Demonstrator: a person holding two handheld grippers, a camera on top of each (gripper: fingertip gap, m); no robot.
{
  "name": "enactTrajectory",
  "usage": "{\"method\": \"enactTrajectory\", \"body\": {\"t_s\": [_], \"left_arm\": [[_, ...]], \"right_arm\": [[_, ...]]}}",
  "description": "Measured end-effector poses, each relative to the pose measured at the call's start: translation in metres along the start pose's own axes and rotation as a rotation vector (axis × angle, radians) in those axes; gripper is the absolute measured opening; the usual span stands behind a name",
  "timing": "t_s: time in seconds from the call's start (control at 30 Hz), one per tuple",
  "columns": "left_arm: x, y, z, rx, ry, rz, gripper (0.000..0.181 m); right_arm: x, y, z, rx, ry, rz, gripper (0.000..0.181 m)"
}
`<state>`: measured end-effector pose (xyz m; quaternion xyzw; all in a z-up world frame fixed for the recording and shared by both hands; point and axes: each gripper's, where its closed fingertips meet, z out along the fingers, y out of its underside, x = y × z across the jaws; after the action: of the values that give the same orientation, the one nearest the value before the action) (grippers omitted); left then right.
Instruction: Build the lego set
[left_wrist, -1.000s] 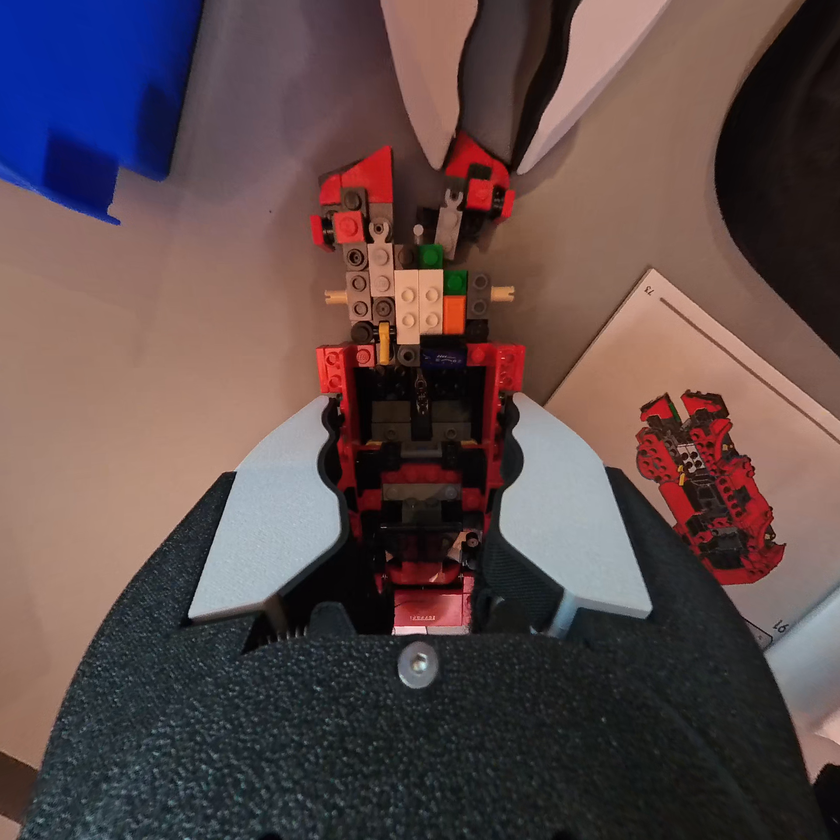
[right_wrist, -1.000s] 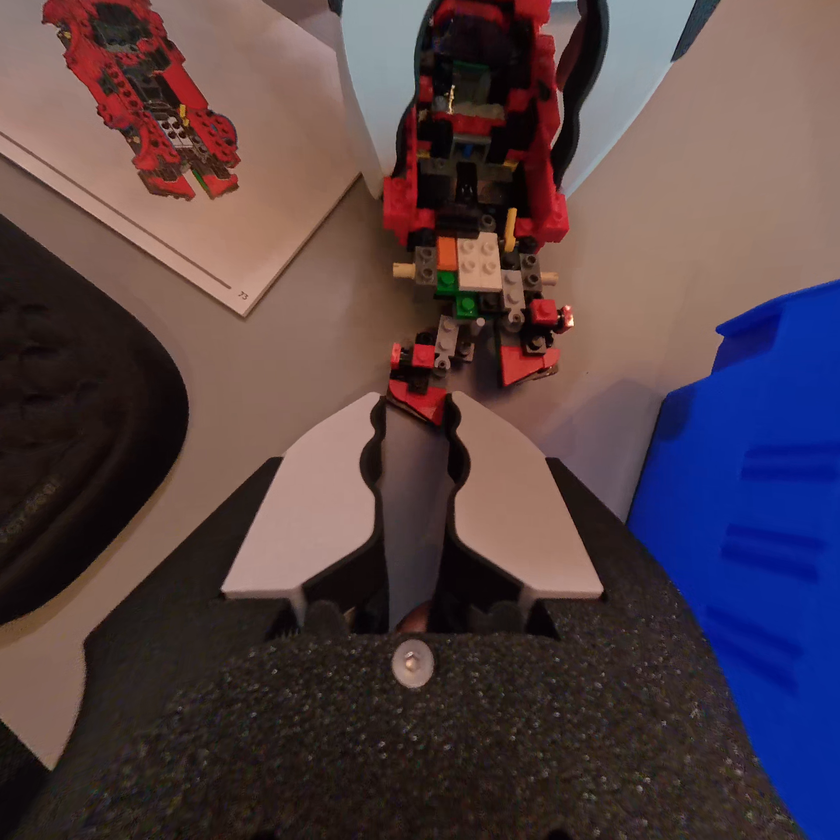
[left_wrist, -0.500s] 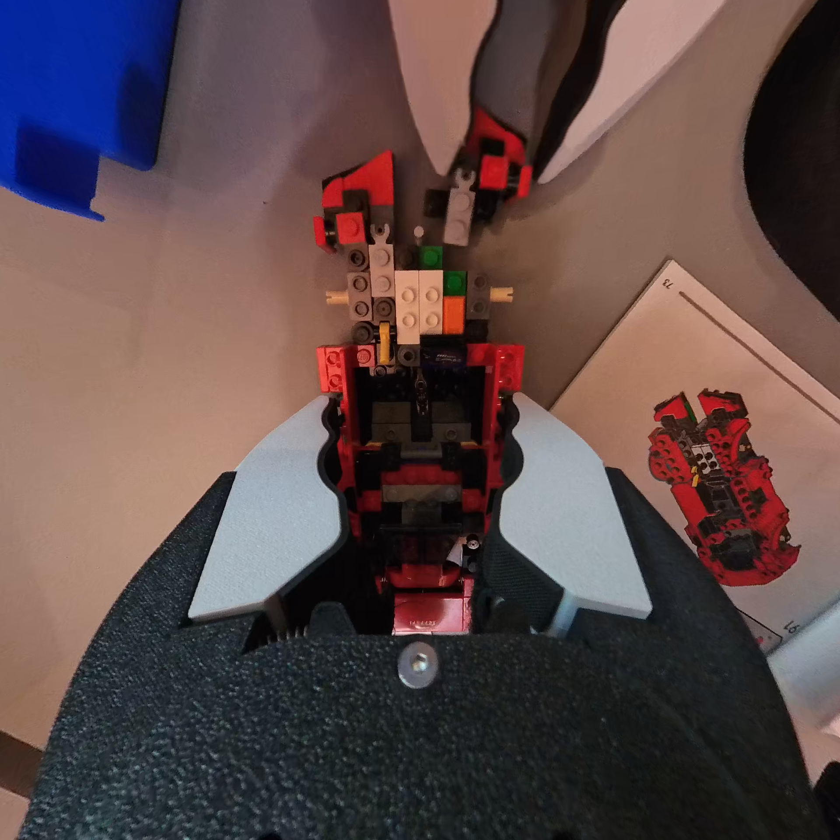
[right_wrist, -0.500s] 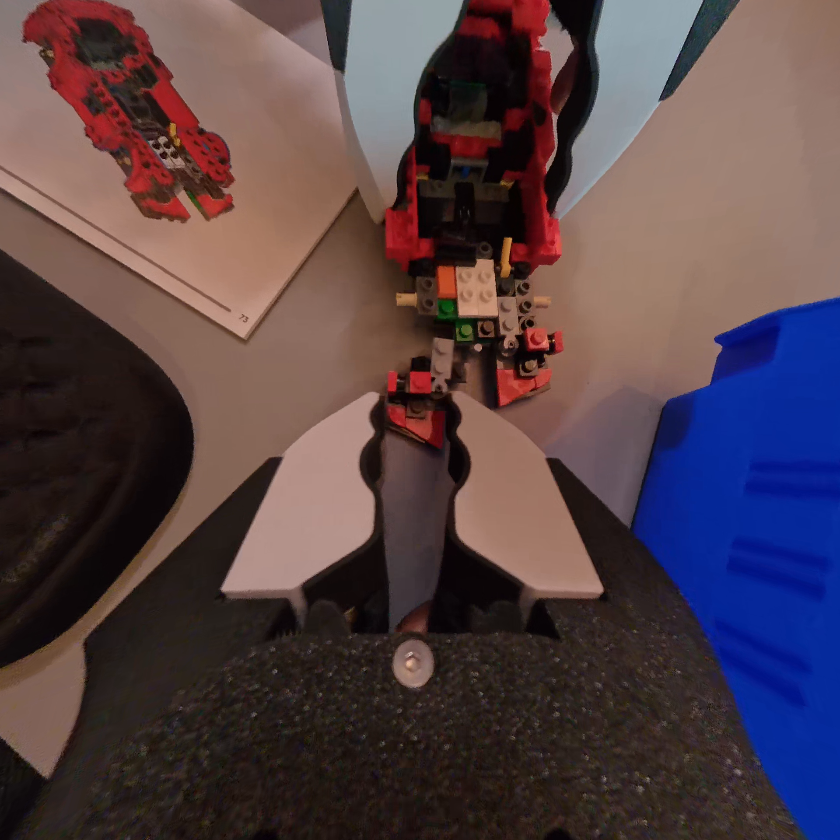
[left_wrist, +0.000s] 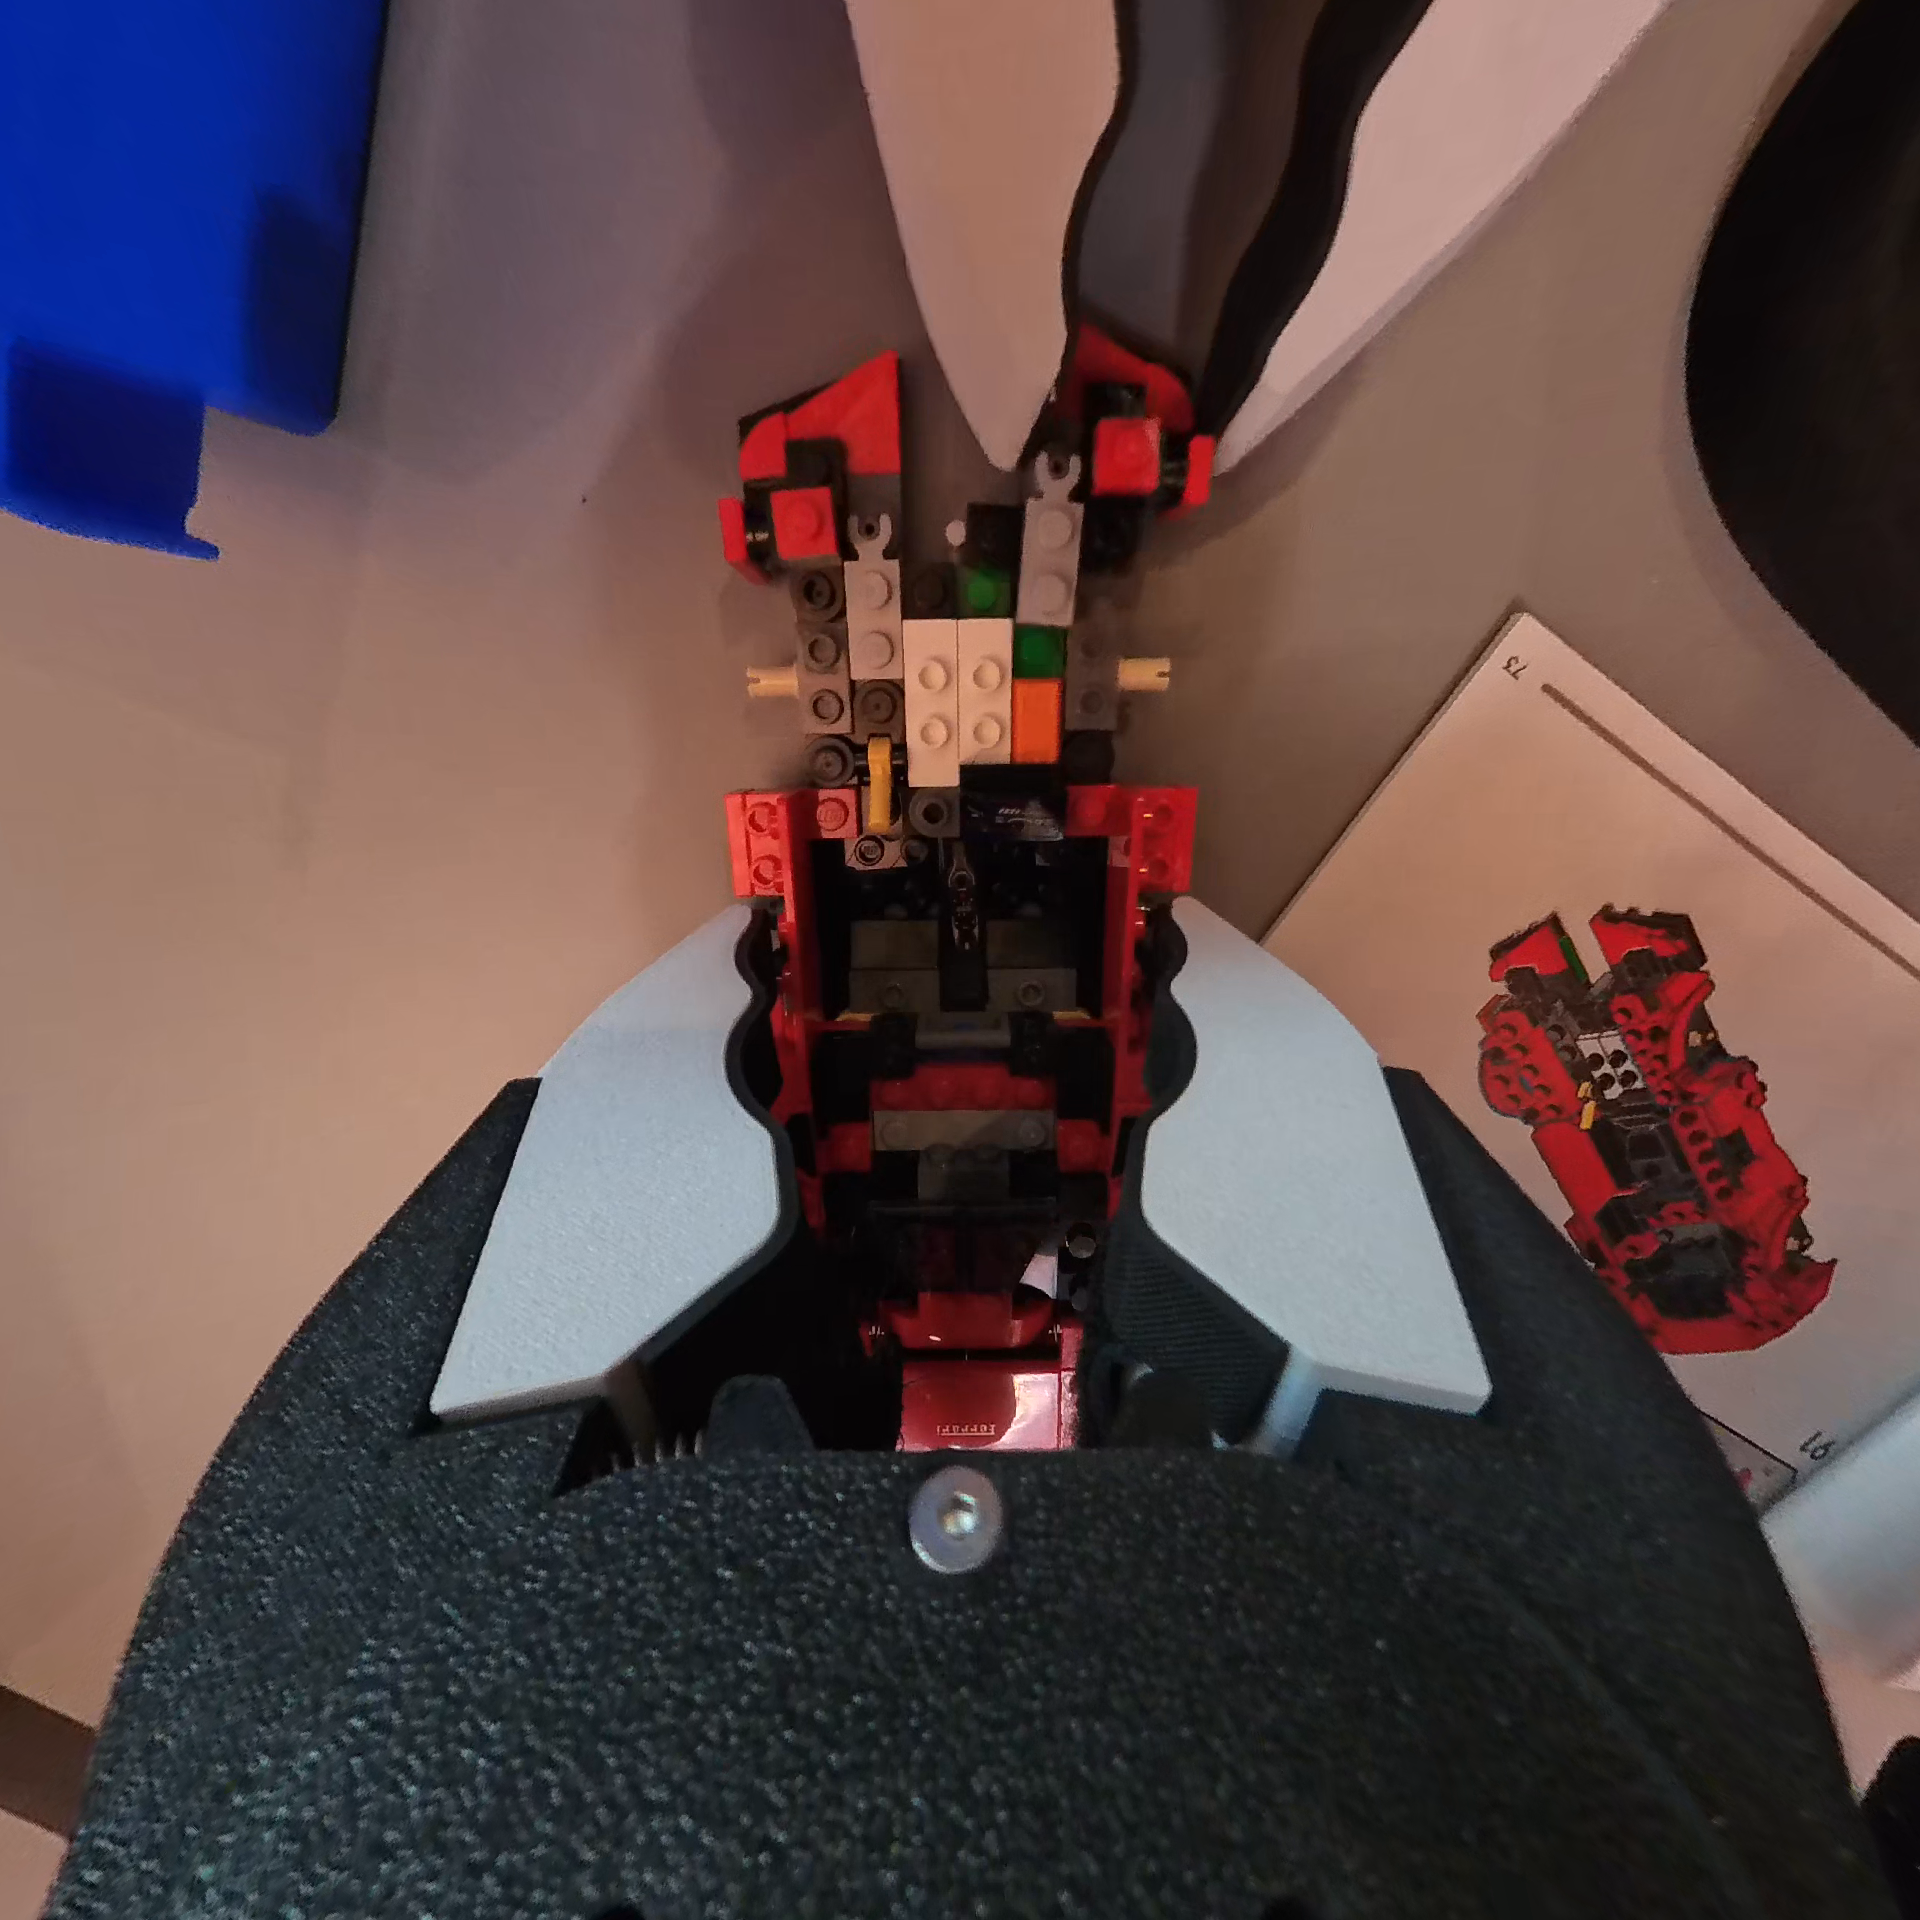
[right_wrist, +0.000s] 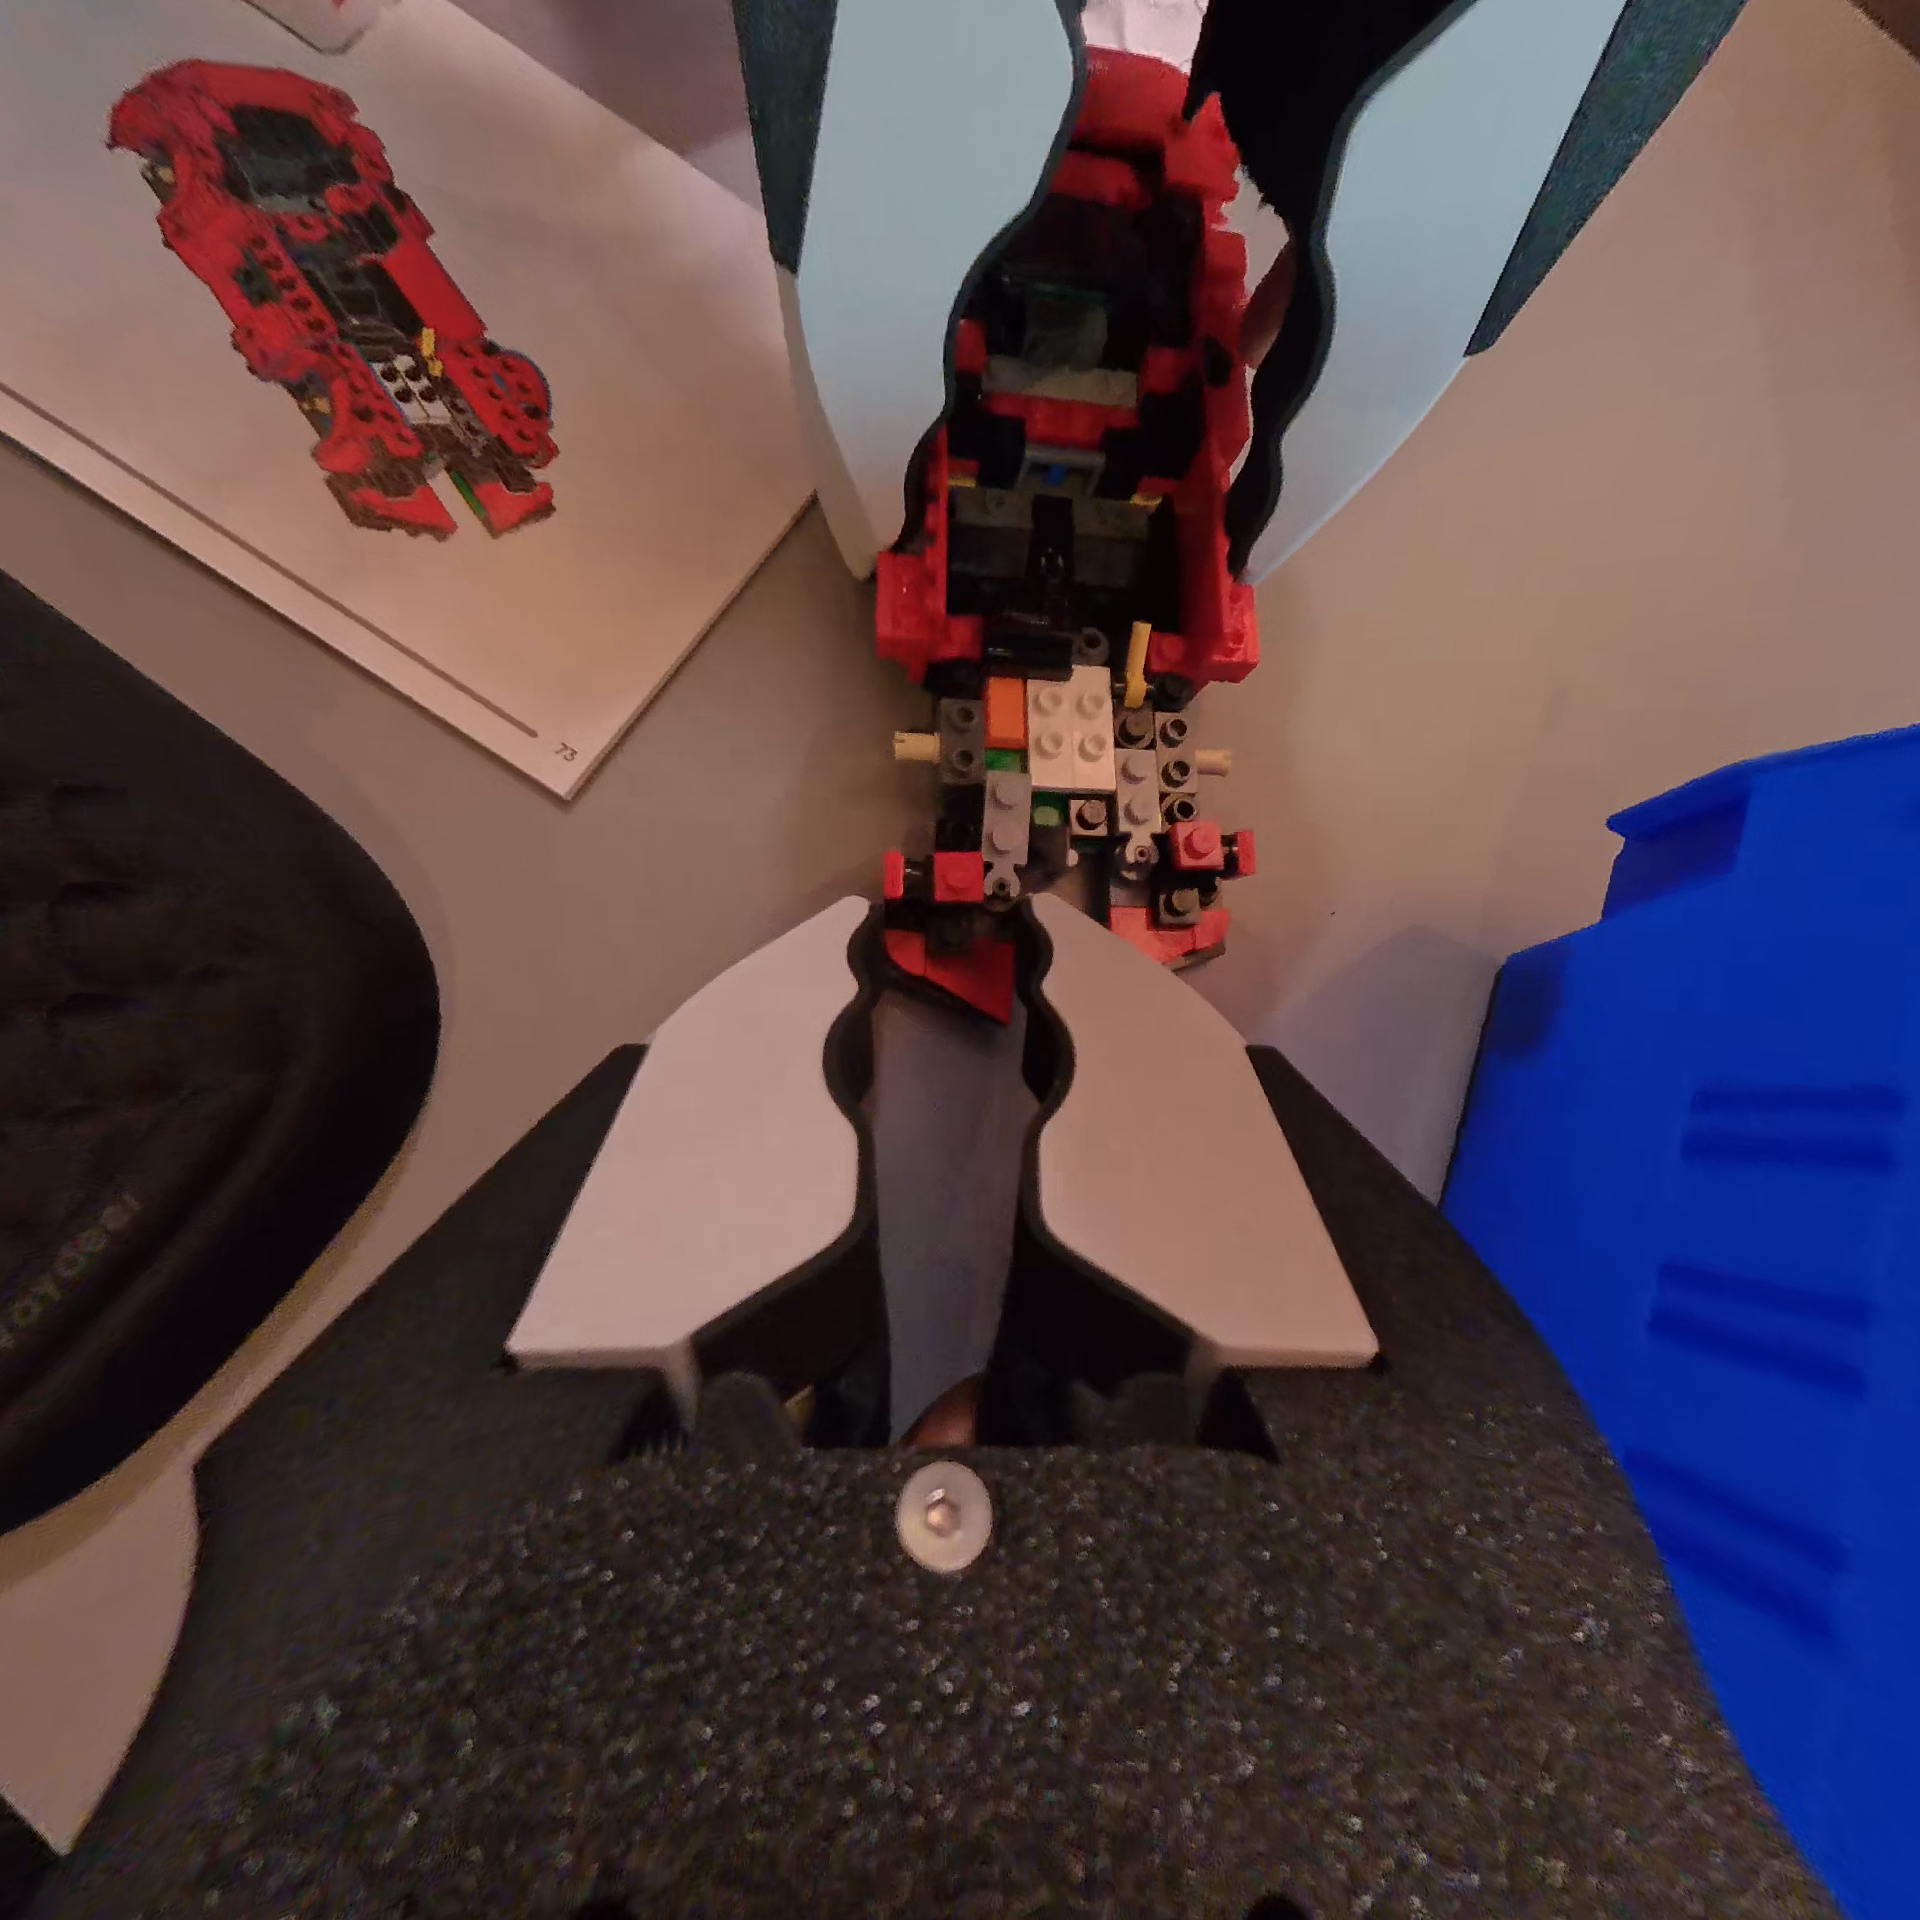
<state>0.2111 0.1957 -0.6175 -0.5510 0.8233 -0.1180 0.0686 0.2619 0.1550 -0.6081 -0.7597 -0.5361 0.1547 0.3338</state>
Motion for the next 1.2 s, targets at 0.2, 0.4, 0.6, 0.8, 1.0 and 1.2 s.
{"method": "enactTrajectory", "body": {"t_s": [0.2, 0.4, 0.6, 0.8, 1.0, 1.2], "left_arm": [[0.001, -0.004, 0.001, -0.006, -0.004, 0.012, 0.068], [0.001, -0.005, 0.002, -0.014, -0.009, 0.024, 0.069], [0.001, -0.007, 0.002, -0.018, -0.007, 0.010, 0.068], [0.001, -0.007, 0.003, -0.032, -0.009, 0.005, 0.069], [0.001, -0.007, 0.003, -0.033, -0.009, 0.003, 0.069], [0.001, -0.007, 0.003, -0.036, -0.008, 0.007, 0.069]], "right_arm": [[-0.001, -0.001, 0.001, -0.020, -0.008, -0.025, 0.024], [-0.002, 0.001, 0.001, -0.057, -0.031, -0.042, 0.024], [-0.001, 0.002, 0.001, -0.097, -0.031, -0.063, 0.025], [-0.001, 0.002, 0.002, -0.118, -0.019, -0.082, 0.026], [-0.005, -0.001, -0.006, -0.103, -0.079, -0.092, 0.037], [0.007, -0.029, -0.015, 0.032, -0.131, -0.023, 0.000]]}}
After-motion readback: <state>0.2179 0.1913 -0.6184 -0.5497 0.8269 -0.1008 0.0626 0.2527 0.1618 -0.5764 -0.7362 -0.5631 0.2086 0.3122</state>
